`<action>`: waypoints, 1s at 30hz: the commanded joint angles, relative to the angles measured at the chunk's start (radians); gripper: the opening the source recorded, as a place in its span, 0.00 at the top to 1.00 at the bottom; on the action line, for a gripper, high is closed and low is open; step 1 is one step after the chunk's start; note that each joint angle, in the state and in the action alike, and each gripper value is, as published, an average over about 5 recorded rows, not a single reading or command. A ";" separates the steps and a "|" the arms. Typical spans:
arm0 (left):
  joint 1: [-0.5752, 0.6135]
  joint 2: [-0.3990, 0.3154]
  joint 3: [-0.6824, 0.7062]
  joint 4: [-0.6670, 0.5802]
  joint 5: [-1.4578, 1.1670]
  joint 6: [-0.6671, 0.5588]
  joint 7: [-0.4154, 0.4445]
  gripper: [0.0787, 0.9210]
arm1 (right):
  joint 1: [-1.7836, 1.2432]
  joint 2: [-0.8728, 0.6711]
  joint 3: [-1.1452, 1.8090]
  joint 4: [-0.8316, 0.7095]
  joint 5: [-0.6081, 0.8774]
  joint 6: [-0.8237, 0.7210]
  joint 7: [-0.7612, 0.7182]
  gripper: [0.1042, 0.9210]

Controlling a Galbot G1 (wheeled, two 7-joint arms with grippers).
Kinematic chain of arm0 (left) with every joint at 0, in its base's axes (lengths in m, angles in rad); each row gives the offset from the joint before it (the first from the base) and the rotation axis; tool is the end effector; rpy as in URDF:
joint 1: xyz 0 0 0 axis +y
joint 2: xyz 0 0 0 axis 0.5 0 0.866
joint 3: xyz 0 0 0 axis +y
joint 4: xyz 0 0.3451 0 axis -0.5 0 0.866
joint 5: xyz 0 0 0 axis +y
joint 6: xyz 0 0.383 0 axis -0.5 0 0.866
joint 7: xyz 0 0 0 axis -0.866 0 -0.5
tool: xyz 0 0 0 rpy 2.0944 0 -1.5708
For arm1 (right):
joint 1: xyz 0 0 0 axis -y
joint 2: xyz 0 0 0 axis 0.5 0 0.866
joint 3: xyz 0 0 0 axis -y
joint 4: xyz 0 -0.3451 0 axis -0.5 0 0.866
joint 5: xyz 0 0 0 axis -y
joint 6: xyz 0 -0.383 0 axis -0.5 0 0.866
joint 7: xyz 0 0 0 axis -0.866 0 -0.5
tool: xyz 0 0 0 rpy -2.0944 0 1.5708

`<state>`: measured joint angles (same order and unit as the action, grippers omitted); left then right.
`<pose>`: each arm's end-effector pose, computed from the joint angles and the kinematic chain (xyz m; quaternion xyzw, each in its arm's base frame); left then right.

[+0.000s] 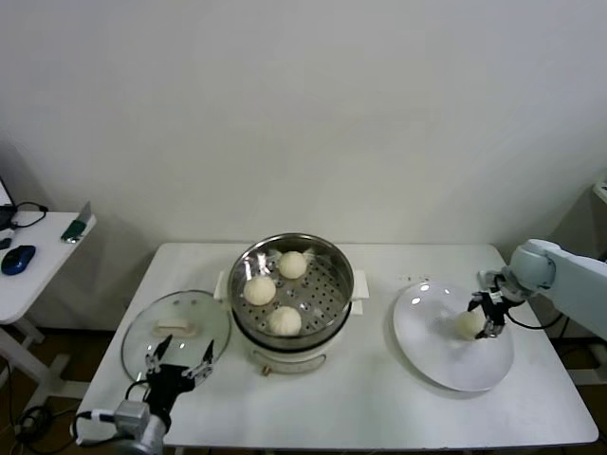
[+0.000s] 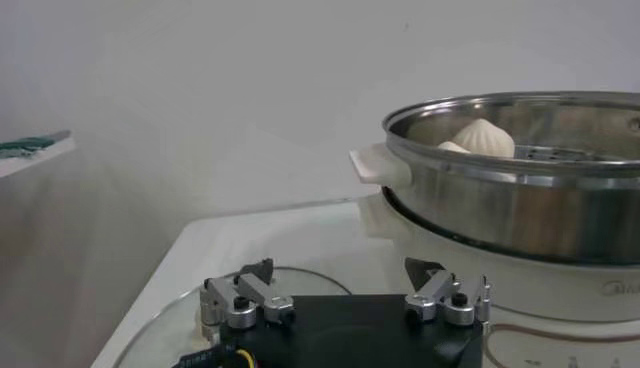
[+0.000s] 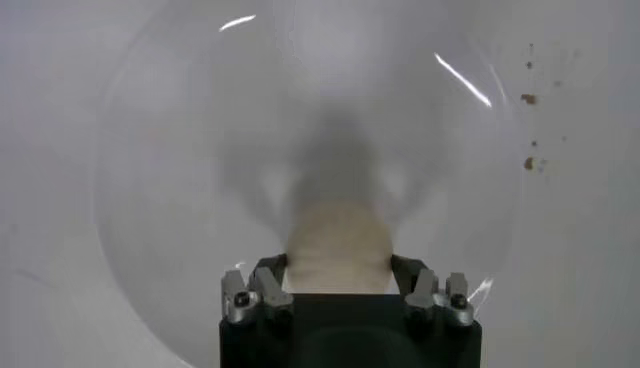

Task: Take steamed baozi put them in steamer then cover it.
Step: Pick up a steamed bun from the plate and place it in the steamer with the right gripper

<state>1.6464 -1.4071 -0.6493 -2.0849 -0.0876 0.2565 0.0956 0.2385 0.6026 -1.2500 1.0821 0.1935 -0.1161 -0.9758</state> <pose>0.1898 0.0668 -0.3087 -0.0280 -0.9844 -0.0489 0.1665 0.5282 -0.2447 -0.2258 0.4710 -0.5568 0.5012 0.4657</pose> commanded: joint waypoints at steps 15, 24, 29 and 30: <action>-0.005 0.025 0.010 -0.017 -0.017 0.006 0.004 0.12 | 1.008 0.331 -0.586 0.481 0.656 -0.165 0.058 0.27; -0.005 0.022 0.005 -0.028 -0.023 0.009 0.005 0.12 | 0.805 0.492 -0.467 0.503 0.726 -0.266 0.188 0.27; 0.000 0.021 -0.004 -0.030 -0.027 0.008 0.005 0.12 | 0.669 0.561 -0.437 0.450 0.684 -0.289 0.224 0.27; 0.002 0.021 -0.005 -0.030 -0.028 0.007 0.005 0.12 | 0.646 0.573 -0.431 0.436 0.674 -0.293 0.229 0.27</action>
<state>1.6455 -1.3852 -0.6498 -2.1134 -0.1132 0.2654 0.1003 1.0301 0.9890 -1.7196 1.5099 0.8004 -0.3250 -0.8465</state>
